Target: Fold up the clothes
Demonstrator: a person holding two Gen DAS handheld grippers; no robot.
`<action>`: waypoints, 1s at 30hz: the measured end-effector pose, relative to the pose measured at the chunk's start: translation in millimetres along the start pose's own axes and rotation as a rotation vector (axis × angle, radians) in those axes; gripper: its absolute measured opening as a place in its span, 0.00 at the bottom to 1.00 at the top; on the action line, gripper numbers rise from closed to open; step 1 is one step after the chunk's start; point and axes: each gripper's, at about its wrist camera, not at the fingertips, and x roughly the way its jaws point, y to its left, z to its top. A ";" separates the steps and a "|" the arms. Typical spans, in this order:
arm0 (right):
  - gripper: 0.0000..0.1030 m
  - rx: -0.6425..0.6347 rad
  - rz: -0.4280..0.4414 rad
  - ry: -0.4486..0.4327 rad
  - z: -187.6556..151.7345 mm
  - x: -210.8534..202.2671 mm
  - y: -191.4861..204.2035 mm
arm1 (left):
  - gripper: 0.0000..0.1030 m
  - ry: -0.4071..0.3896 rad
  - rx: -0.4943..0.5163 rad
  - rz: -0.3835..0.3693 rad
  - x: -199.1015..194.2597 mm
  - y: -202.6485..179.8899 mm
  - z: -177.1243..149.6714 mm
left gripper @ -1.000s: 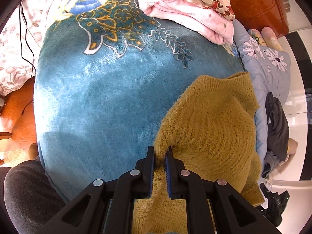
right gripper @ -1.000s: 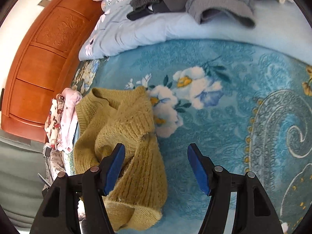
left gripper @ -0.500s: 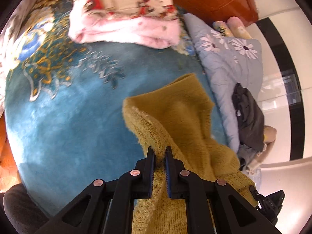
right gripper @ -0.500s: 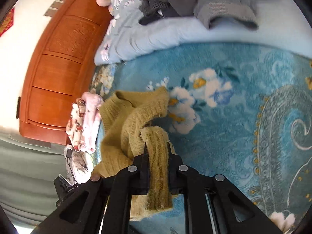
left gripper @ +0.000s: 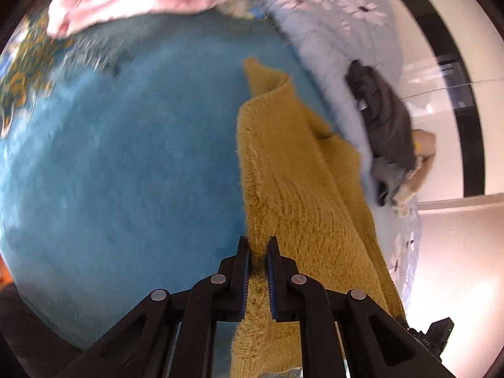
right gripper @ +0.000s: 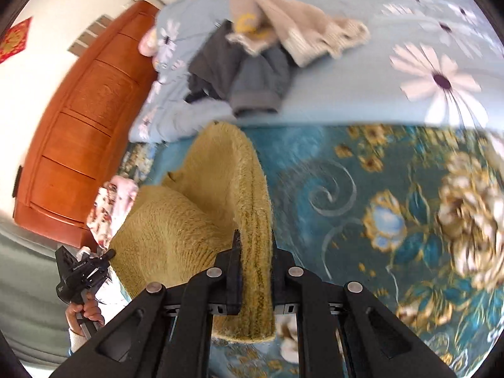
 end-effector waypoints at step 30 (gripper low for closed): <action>0.20 -0.160 -0.247 0.279 -27.7 81.1 -44.3 | 0.14 0.094 0.034 0.051 5.6 24.7 -34.7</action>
